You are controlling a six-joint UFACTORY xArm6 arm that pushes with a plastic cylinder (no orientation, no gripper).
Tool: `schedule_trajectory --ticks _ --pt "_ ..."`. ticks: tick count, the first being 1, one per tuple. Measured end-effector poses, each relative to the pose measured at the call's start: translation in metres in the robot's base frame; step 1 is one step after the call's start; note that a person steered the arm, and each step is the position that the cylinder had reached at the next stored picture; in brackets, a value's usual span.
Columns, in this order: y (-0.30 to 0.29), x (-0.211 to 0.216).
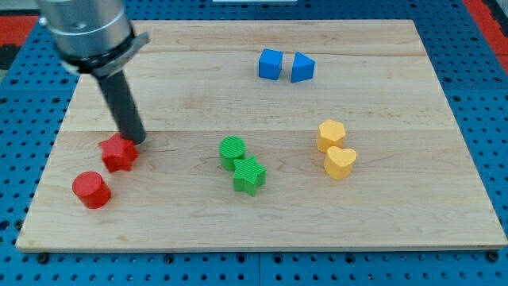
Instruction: Move the green star along with the green circle to the center left
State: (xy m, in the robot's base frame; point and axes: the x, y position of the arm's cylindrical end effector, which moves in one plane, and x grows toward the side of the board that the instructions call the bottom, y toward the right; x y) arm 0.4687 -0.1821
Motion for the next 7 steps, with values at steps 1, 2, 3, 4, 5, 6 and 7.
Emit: schedule_trajectory --ticks 1,2,3,4,5,6,7 --pt "0.003 0.018" --pt "0.025 0.035" --pt "0.055 0.043" --pt "0.082 0.056" --pt "0.081 0.062" --pt "0.081 0.063" --pt "0.089 0.063"
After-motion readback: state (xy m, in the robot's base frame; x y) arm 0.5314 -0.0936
